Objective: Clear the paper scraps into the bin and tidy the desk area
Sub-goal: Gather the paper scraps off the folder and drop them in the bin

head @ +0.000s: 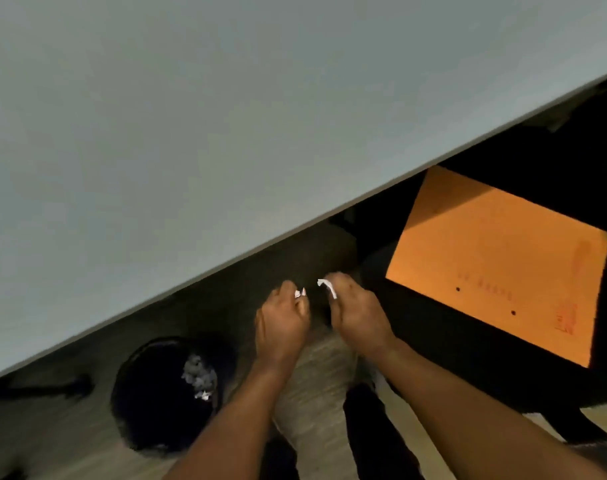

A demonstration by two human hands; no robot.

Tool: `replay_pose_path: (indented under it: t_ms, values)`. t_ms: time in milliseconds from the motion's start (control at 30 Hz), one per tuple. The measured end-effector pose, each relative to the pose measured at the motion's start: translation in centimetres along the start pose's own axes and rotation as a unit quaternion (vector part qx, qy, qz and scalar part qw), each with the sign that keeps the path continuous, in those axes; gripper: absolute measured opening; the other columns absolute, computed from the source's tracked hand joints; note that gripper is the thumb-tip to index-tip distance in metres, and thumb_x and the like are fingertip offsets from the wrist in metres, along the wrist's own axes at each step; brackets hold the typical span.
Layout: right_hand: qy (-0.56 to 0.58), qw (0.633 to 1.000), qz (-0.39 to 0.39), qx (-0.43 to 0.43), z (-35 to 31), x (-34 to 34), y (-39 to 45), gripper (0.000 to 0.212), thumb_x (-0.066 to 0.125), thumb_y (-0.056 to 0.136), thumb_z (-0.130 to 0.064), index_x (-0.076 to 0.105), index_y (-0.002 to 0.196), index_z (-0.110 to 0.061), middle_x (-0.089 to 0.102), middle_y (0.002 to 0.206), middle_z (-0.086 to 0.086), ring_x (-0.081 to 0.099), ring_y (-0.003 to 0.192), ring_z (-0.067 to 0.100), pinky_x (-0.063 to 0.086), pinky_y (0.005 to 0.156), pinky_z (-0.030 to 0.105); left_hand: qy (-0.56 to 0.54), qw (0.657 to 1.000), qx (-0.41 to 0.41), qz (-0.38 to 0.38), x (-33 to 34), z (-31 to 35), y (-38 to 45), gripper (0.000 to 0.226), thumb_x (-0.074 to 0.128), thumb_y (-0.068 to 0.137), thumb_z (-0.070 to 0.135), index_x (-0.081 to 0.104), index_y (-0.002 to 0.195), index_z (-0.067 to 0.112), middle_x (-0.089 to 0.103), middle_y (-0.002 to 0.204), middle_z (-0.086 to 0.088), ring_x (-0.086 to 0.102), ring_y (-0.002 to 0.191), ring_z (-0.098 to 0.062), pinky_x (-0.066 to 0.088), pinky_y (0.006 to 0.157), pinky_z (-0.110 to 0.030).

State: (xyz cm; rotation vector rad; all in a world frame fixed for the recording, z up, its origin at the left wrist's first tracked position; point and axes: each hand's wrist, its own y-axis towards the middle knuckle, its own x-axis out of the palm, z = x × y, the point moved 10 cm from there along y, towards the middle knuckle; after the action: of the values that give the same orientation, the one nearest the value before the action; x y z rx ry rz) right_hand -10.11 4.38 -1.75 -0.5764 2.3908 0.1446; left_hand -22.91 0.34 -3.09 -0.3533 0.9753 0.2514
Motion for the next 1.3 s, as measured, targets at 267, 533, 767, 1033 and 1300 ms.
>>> replay_pose_path:
  t_ms: [267, 533, 767, 1033, 1300]
  values:
    - [-0.049, 0.984, -0.167, -0.042, -10.8, 21.0, -2.8, 0.012, 0.049, 0.092, -0.009, 0.052, 0.102, -0.003, 0.061, 0.085, 0.020, 0.060, 0.071, 0.042, 0.045, 0.058, 0.044, 0.011, 0.985, -0.157, 0.076, -8.6, -21.6, -9.6, 0.012, 0.067, 0.080, 0.004, 0.056, 0.076, 0.002, 0.060, 0.070, -0.023, 0.058, 0.059, -0.042, 0.044, 0.051, -0.043]
    - [-0.091, 0.955, -0.276, -0.058, -15.1, 40.1, -8.6, 0.012, 0.045, 0.096, -0.015, 0.048, 0.105, -0.007, 0.063, 0.091, 0.019, 0.062, 0.075, 0.038, 0.050, 0.063, 0.043, 0.014, 0.953, -0.288, 0.096, -9.6, -39.7, -17.9, 0.012, 0.057, 0.087, 0.006, 0.060, 0.090, -0.005, 0.063, 0.082, -0.028, 0.061, 0.071, -0.044, 0.045, 0.059, -0.046]
    - [-0.140, 0.924, -0.339, -0.109, -14.5, 51.9, -10.1, 0.029, 0.044, 0.098, -0.025, 0.048, 0.119, -0.004, 0.050, 0.112, 0.020, 0.055, 0.091, 0.037, 0.039, 0.067, 0.038, 0.000, 0.946, -0.303, 0.114, -5.4, -48.7, -19.6, 0.026, 0.043, 0.092, 0.021, 0.054, 0.100, -0.001, 0.061, 0.095, -0.023, 0.060, 0.076, -0.042, 0.034, 0.059, -0.036]
    - [-0.278, 0.848, -0.438, -0.105, -10.2, 57.0, -10.9, 0.071, 0.050, 0.094, -0.039, 0.013, 0.151, -0.017, 0.022, 0.152, 0.016, 0.025, 0.134, 0.038, 0.035, 0.104, 0.050, 0.045, 0.930, -0.354, -0.088, 2.3, -54.0, -21.3, 0.064, 0.028, 0.100, 0.043, 0.014, 0.154, 0.013, 0.012, 0.163, -0.011, 0.014, 0.147, -0.032, 0.018, 0.116, -0.049]
    - [-0.266, 0.870, -0.391, -0.144, -10.0, 53.9, -12.0, 0.061, 0.034, 0.100, -0.044, 0.013, 0.152, -0.019, 0.014, 0.159, 0.009, 0.011, 0.145, 0.028, 0.018, 0.115, 0.044, 0.078, 0.944, -0.308, -0.087, 2.2, -51.9, -22.1, 0.066, 0.012, 0.098, 0.048, 0.008, 0.156, 0.017, -0.001, 0.165, -0.005, -0.003, 0.150, -0.023, 0.003, 0.121, -0.043]
